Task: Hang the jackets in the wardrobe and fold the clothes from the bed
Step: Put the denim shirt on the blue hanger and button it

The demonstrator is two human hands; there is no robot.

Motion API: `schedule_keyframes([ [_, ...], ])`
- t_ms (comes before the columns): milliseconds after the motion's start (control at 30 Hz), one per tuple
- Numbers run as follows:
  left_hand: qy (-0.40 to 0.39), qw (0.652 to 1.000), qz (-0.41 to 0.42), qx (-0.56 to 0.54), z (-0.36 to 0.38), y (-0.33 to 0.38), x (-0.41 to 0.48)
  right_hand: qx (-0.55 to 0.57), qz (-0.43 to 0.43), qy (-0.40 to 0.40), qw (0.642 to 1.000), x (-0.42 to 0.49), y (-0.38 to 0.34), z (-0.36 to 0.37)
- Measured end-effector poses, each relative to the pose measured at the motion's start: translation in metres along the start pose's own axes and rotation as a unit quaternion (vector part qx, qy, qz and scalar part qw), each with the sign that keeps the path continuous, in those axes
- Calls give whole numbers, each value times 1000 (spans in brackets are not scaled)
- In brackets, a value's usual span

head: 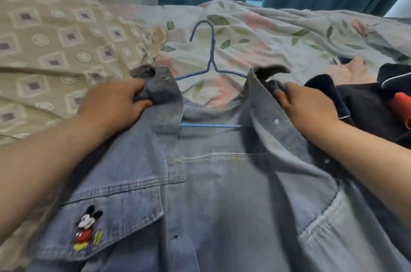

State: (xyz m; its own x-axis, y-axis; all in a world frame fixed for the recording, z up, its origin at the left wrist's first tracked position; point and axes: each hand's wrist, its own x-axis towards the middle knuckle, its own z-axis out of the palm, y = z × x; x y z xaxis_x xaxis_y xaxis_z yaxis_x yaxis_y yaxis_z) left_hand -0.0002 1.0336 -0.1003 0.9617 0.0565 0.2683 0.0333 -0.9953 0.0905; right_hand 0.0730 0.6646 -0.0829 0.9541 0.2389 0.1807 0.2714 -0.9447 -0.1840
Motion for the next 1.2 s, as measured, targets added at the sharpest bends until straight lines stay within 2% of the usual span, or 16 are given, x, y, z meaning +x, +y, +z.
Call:
schedule_keyframes([
  [100, 0, 1000, 4, 13, 7, -5, 41, -9, 23, -56, 998, 33, 9, 15],
  [200, -4, 999, 20, 26, 19, -12, 67, -36, 45, -71, 996, 46, 10, 36],
  [333, -92, 996, 5, -9, 69, -17, 48, -14, 93, -82, 992, 34, 14, 81],
  [500, -53, 996, -12, -76, 94, -24, 32, -23, 83, -74, 994, 39, 27, 100],
  [600, -52, 996, -16, -77, 89, -23, 33, -41, 84, -86, 992, 39, 22, 94],
  [700, -98, 992, -13, -73, 74, -19, 32, -45, 71, -123, 989, 36, 11, 70],
  [867, -204, 975, -34, -82, 20, -21, 17, -33, -10, -246, 969, 8, 3, 0],
  [967, -319, 945, -32, -67, 12, -14, -24, -135, -73, -353, 923, -25, -2, -14],
  [1033, -355, 930, -58, -78, 11, -12, -33, -88, -62, -388, 915, -32, -7, -16],
  [1133, -374, 907, -98, -165, 0, -14, -11, 81, -31, -352, 932, -16, -12, -18],
  [1200, -395, 900, -103, -152, -2, -8, 2, 156, -42, -337, 928, -7, -22, -16],
])
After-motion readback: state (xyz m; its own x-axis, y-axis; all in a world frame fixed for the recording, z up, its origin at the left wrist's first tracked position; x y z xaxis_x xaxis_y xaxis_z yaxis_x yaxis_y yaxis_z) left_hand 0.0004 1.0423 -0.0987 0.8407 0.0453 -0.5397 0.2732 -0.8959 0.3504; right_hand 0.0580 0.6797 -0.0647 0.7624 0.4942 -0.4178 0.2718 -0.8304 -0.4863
